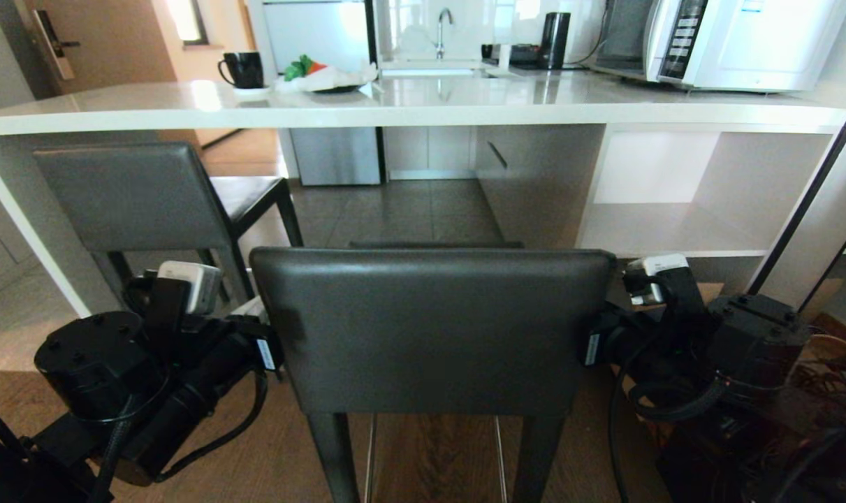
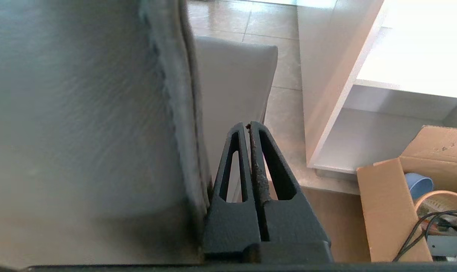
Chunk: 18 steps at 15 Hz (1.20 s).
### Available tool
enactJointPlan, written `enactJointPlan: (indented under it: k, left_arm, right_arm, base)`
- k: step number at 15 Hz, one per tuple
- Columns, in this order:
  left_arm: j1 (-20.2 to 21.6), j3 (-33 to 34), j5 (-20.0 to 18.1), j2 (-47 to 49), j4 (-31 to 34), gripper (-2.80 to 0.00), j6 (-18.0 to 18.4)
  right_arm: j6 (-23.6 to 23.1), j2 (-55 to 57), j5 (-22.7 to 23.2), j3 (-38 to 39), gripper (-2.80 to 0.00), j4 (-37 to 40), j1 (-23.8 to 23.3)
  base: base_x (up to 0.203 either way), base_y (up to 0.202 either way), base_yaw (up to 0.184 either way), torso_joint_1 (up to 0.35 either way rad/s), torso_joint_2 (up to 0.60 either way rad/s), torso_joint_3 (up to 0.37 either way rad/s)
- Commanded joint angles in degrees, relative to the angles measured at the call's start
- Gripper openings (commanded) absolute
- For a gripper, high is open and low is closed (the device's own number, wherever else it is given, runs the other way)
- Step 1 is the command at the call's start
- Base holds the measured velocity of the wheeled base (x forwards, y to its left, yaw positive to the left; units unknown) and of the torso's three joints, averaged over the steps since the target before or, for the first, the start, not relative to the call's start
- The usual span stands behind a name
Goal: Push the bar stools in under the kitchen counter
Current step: Push the gray chair back under the dining table
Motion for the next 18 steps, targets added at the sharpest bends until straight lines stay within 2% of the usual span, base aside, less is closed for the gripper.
enactJointPlan:
  k: [1,7,10,13,17,18]
  left_arm:
    - [0.3,-0.1,-0.1,0.9,-0.4,-2.80,-0.1]
    - [-0.2,-1.7,-0.1,3.0,-0.4,-2.80,-0.1]
    - [-0.5,-1.9,-0.2,4.7,-0.4,-2.80,0.0]
    - [-1.6,-5.0,0.0,6.8,-0.2,-2.80,0.6]
    - [-4.4,-11.5,5.2,10.8,-0.4,-2.80,1.8]
    - [-4.2,-11.8,5.4,11.0,-0.4,-2.80,2.5]
  right_arm:
    - [-0.1,1.3,-0.1,-0.4,-2.80,-0.4,0.0]
    - [-0.1,3.3,-0.1,-2.1,-2.80,-0.4,0.0]
    - [0.2,6.5,-0.1,-5.7,-2.80,-1.1,-0.1]
    - [0.0,11.2,-0.1,-11.0,-2.80,-2.9,0.0]
    - [-0.1,11.2,0.0,-13.1,-2.80,-3.1,-1.4]
    - [-0.1,11.1,0.1,-13.1,-2.80,-3.1,-1.8]
  base:
    - [0.000,0.000,0.000,0.000,0.00,0.000]
    - [0.000,0.000,0.000,0.000,0.00,0.000]
    - [0.000,0.000,0.000,0.000,0.00,0.000]
    - [0.000,0.000,0.000,0.000,0.00,0.000]
    - [0.000,0.000,0.000,0.000,0.00,0.000]
    - [0.000,0.000,0.000,0.000,0.00,0.000]
